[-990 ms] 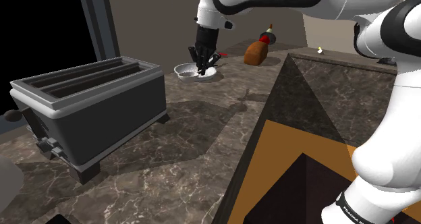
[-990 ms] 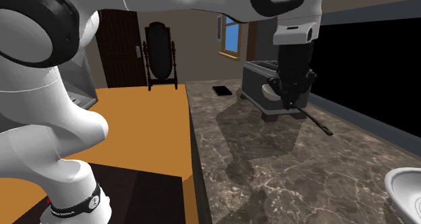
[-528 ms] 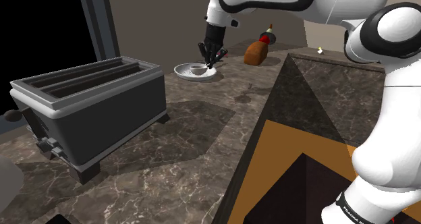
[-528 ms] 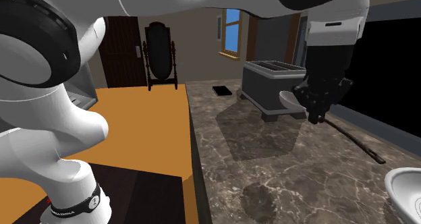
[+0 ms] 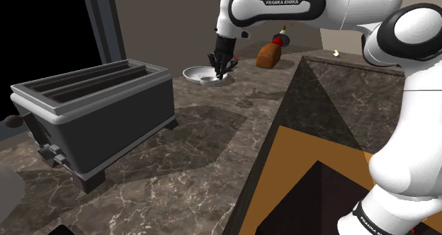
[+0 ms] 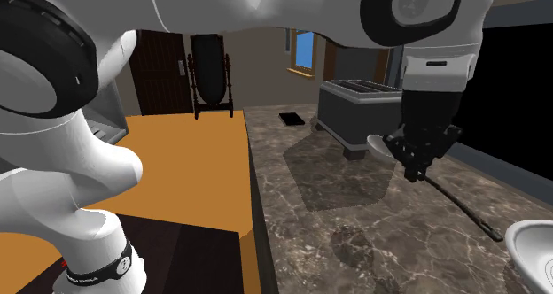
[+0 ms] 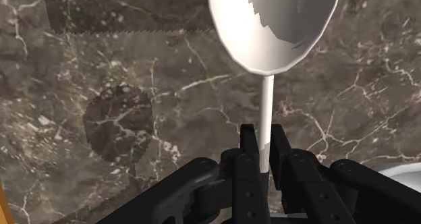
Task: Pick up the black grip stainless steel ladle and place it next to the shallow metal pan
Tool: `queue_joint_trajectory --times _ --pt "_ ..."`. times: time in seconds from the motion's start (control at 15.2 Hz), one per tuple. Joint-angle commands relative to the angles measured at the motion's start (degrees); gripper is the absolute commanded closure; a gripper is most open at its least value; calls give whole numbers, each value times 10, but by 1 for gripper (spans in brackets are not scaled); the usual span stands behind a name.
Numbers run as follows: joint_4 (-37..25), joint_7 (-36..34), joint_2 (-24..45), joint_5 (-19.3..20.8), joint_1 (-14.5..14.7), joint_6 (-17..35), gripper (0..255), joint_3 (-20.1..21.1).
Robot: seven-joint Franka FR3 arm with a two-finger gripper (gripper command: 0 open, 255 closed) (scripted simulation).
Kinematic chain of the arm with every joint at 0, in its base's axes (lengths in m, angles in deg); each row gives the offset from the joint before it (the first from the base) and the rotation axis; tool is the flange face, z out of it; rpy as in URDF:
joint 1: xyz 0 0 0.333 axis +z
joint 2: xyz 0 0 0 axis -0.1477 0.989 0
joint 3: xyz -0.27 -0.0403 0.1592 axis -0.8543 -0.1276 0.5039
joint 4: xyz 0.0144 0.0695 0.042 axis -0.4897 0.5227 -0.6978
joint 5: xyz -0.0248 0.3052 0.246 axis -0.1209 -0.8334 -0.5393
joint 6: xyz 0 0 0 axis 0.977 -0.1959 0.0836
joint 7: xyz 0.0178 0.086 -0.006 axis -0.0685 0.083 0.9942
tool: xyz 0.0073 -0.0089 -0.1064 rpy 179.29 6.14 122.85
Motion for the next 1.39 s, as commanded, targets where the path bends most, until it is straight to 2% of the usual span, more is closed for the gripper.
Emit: queue_joint_trajectory --times 0.0,0.86,1.32 --pt "21 -2 -2 0 -6 19 255 0" --pt "116 -14 11 17 -19 118 255 -10" --pt "116 -14 11 17 -19 118 255 -10"
